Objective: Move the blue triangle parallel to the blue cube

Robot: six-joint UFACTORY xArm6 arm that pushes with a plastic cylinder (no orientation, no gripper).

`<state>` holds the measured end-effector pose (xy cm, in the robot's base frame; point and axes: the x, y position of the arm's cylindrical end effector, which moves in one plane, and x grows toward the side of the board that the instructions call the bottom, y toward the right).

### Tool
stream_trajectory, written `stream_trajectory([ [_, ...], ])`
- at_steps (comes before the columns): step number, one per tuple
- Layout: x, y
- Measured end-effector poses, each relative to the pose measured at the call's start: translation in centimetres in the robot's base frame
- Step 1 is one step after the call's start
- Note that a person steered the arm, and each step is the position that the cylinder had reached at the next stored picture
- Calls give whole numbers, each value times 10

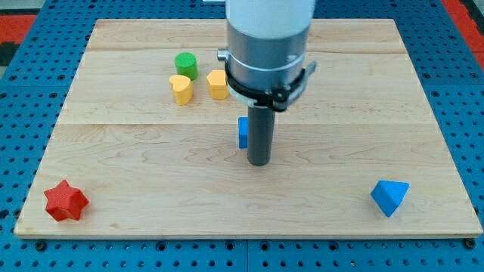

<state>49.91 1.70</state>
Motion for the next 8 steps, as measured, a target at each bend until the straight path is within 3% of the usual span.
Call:
stream_trajectory([
  [2,-59,2],
  [4,6,203],
  [5,62,289],
  [6,94,276],
  [8,57,145],
])
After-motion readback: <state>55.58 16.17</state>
